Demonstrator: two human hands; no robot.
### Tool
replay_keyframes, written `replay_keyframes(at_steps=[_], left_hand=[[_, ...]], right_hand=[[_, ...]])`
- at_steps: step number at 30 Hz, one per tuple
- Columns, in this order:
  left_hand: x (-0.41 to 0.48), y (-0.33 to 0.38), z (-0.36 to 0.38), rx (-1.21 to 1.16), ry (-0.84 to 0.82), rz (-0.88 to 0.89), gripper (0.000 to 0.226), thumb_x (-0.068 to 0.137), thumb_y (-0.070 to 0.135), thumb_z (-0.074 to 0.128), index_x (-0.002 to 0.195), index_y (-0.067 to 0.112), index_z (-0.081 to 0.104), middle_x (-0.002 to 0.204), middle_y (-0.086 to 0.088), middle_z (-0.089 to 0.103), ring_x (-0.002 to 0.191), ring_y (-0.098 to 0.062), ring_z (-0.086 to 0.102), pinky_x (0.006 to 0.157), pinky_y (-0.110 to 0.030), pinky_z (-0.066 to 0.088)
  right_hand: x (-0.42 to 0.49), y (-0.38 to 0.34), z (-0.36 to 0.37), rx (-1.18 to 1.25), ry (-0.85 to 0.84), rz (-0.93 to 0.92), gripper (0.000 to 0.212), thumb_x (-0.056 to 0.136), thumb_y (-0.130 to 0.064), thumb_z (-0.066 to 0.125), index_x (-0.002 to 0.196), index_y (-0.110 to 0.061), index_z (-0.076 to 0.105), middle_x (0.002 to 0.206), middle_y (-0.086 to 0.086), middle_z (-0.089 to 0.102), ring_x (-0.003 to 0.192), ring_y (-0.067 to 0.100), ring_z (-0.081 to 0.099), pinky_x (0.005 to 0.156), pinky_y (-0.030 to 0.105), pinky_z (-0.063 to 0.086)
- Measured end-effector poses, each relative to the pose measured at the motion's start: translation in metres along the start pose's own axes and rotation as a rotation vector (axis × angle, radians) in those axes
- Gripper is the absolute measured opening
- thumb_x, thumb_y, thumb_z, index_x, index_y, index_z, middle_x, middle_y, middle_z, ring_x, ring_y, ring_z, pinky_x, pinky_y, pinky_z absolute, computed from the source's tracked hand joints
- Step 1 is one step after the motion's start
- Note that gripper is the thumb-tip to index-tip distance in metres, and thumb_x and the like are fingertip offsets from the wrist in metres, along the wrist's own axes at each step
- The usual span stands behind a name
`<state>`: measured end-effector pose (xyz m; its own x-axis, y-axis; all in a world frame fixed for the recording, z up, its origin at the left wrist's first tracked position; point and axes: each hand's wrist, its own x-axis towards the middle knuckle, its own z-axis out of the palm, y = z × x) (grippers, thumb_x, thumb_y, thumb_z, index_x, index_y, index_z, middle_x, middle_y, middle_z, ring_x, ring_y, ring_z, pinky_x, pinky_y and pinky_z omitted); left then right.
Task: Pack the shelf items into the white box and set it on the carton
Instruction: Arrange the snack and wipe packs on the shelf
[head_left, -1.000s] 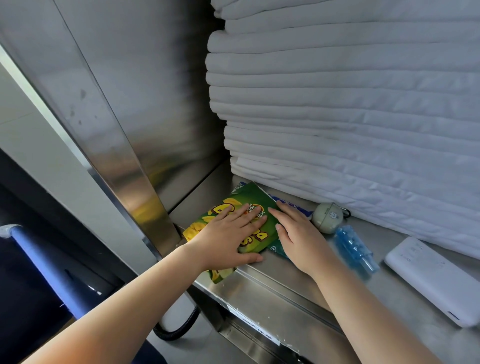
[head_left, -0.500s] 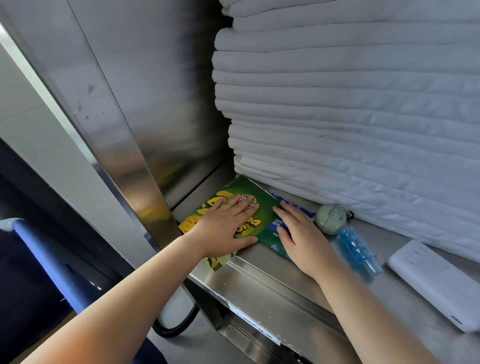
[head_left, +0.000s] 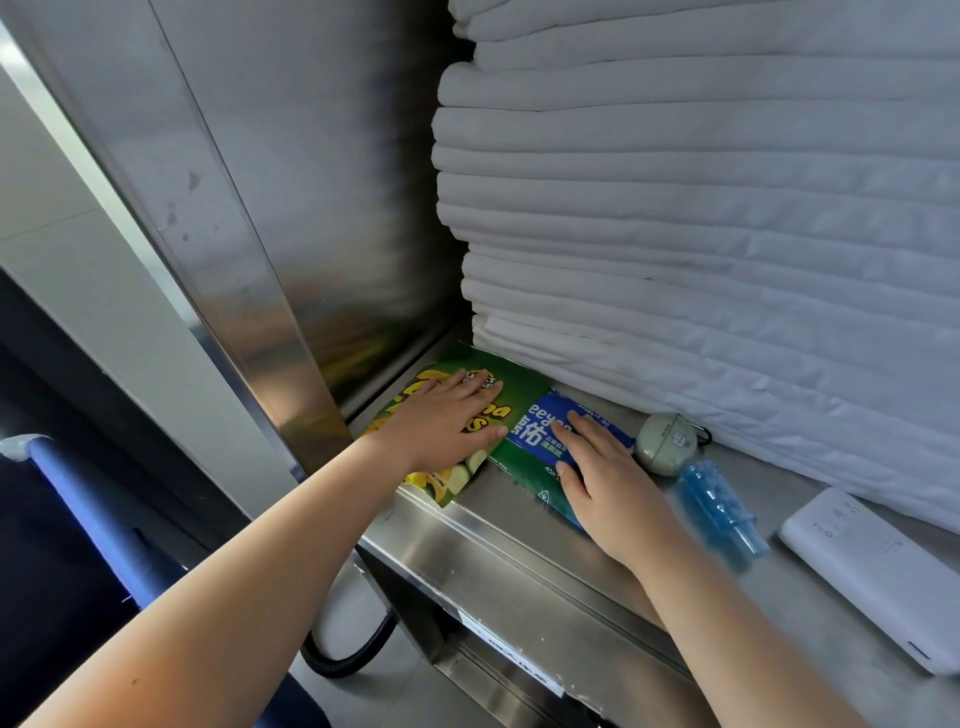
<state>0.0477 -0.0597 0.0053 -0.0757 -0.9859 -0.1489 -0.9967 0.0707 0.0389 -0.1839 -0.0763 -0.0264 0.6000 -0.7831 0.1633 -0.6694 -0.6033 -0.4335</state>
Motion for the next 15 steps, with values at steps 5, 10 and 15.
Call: replay_keyframes(at_steps=[5,10,15], left_hand=[[0.004,-0.006,-0.001,-0.004,-0.002,-0.024,0.07,0.091,0.065,0.019,0.15,0.031,0.002,0.158,0.004,-0.001,0.145,-0.016,-0.001,0.117,-0.041,0.004],[0.005,-0.022,-0.003,0.003,-0.003,-0.033,0.067,0.093,0.062,0.022,0.15,0.031,0.003,0.158,0.004,0.002,0.145,-0.015,0.0,0.117,-0.038,0.003],[0.004,-0.03,-0.002,0.003,-0.01,-0.017,0.067,0.092,0.063,0.022,0.149,0.033,0.002,0.158,0.006,0.002,0.144,-0.014,0.001,0.117,-0.037,0.003]], right_hand=[[-0.001,-0.003,-0.001,0.017,-0.013,0.018,0.057,0.096,-0.047,0.038,0.146,-0.022,0.029,0.156,-0.001,0.021,0.143,0.012,0.014,0.113,0.027,0.018],[-0.003,-0.005,-0.003,0.005,-0.05,0.026,0.078,0.084,-0.064,0.045,0.147,-0.023,0.024,0.156,-0.001,0.018,0.144,0.016,0.012,0.113,0.033,0.021],[-0.003,-0.005,-0.003,0.005,-0.045,0.03,0.078,0.084,-0.064,0.047,0.147,-0.023,0.024,0.157,-0.002,0.017,0.144,0.015,0.011,0.113,0.032,0.022]])
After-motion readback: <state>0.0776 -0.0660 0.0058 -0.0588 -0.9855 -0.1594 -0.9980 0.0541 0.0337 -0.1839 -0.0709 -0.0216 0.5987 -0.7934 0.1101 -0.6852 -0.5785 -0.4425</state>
